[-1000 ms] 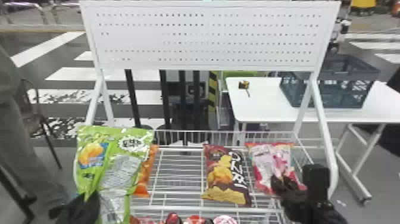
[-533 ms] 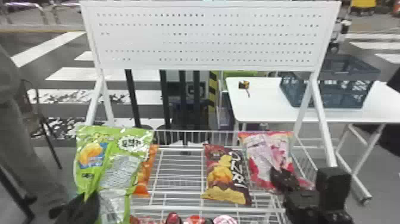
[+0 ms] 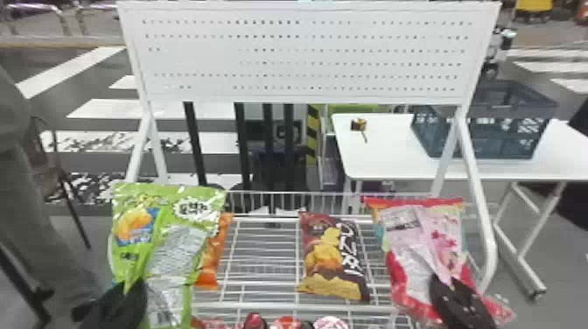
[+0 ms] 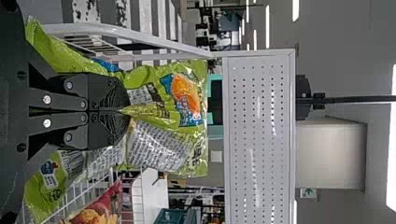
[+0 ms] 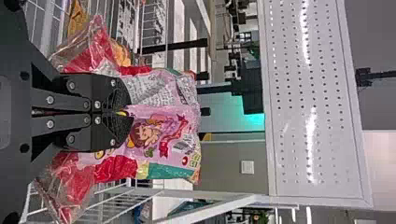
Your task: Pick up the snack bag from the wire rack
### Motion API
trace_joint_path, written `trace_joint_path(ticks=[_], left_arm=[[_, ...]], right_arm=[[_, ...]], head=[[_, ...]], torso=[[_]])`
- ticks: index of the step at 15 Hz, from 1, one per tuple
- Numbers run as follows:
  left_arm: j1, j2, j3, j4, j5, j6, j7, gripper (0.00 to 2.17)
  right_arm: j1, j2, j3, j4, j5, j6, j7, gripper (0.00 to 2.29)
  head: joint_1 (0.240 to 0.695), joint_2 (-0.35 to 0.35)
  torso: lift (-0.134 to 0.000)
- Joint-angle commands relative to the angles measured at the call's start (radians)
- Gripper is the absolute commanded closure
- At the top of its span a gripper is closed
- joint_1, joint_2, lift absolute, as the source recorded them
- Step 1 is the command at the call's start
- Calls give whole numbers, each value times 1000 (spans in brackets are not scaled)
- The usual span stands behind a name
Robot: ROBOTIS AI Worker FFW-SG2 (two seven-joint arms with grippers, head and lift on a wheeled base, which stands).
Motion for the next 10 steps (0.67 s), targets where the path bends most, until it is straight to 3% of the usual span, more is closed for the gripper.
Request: trace_joint_path(ticks=[1,5,10], left_arm=[[0,0,0,1,0,0,1,1821],[0,-1,-1,1,0,0,8,1821],[3,0,-7,-2,-2,-3,6,1821]], right_arm=[[112,1,-22,-63,-2,-64,4,2250],[204,1,-97,-109,-51,-101,13,2250],[222,1,-106,-121,-63,-104,15,2250]], head=[[499,0],[499,0],[499,0]], torso=[[0],[0],[0]])
